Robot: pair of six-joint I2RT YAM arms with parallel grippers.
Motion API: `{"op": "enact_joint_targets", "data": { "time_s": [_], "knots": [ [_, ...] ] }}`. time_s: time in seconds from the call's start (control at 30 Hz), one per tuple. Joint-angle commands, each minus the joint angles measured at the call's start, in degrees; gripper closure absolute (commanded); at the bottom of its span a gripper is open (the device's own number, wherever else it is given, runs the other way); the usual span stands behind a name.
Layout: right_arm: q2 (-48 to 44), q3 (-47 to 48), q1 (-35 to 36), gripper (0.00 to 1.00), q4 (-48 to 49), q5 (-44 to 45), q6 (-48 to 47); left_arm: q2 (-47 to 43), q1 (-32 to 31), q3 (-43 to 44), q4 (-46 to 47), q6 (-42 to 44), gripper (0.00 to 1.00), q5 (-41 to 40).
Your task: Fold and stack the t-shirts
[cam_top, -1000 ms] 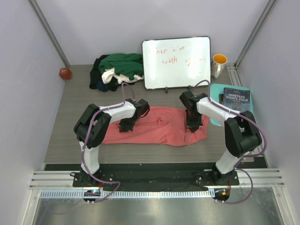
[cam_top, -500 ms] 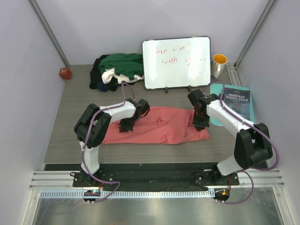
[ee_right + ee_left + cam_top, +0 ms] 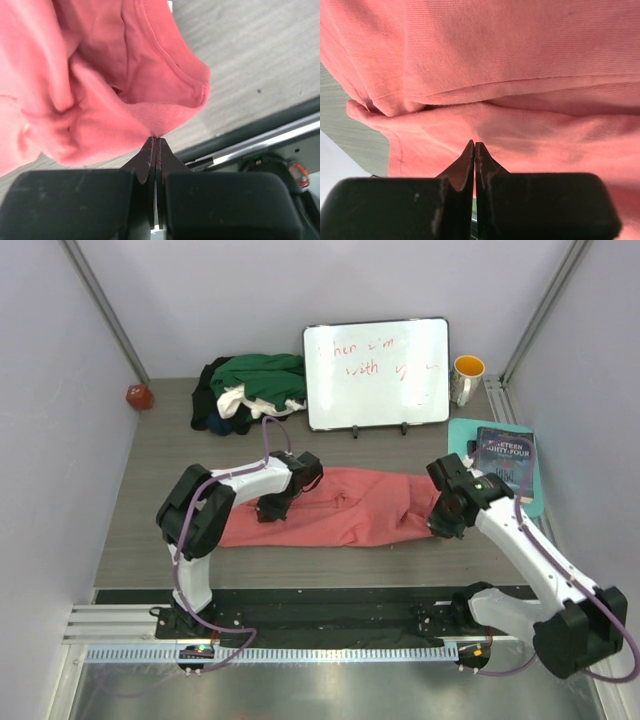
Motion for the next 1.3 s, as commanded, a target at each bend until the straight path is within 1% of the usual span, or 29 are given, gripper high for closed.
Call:
{"op": "enact_joint_targets", "data": {
  "time_s": [0.0, 0.03, 0.07, 0.13, 0.23, 0.3, 0.37, 0.43, 0.5, 0.63, 0.7, 0.8, 0.97, 1.27],
  "knots": [
    [-7.96, -0.13, -0.14, 0.95, -4.82, 3.11, 6.48, -3.51, -0.55, 1.82, -0.98, -0.85, 1.0, -0.02],
    [-9.89, 0.05, -0.14, 0.89, -4.83, 3.11, 6.92, -3.6, -0.46, 1.73, -0.98, -0.85, 1.0, 0.07],
    [-10.69, 0.92, -0.14, 0.85, -4.74, 3.72, 6.93, -3.78, -0.55, 1.73, -0.98, -0.85, 1.0, -0.1],
    [-11.49, 2.24, -0.14, 0.8, -4.57, 4.77, 6.93, -4.04, -0.64, 1.56, -0.81, -0.93, 1.0, -0.37],
    [-9.39, 5.66, -0.14, 0.78, -4.48, 5.4, 5.17, -3.96, -0.55, 1.47, -0.81, -0.76, 1.0, -0.63],
    [-6.49, 7.08, -0.14, 0.77, -3.0, 4.7, 2.54, -3.69, -0.64, 1.55, -0.89, -0.85, 1.0, -0.81],
    [-4.12, 6.73, -0.14, 0.73, -1.58, 4.95, 0.87, -3.17, -0.64, 1.55, -0.89, -0.76, 1.0, -0.72],
    [0.36, 5.94, -0.23, 0.72, 2.19, 3.82, -3.61, -2.73, -0.55, 1.64, -0.81, -0.58, 1.0, -0.63],
    [5.61, 4.71, -0.06, 0.67, 5.0, 4.16, -6.85, -2.46, -0.55, 1.64, -0.63, -0.5, 1.0, -0.72],
    [13.09, 3.21, -0.14, 0.66, 9.05, 2.5, -10.12, -1.41, -0.64, 1.47, -0.63, -0.41, 1.0, -1.34],
    [14.87, 3.04, -0.14, 0.66, 10.37, 2.15, -11.0, -1.06, -0.64, 1.47, -0.63, -0.32, 1.0, -1.51],
    [17.16, 3.12, -0.14, 0.53, 11.08, 3.37, -12.4, -0.53, -0.55, 1.47, -0.54, -0.23, 1.0, -1.51],
    [19.27, 3.04, -0.14, 0.52, 12.92, 1.45, -15.48, 0.17, -0.55, 1.47, -0.54, -0.06, 1.0, -1.25],
    [24.1, 2.25, -0.14, 0.52, 13.63, -3.65, -17.51, 0.53, -0.55, 1.47, -0.46, 0.03, 1.0, -1.34]
  ]
}}
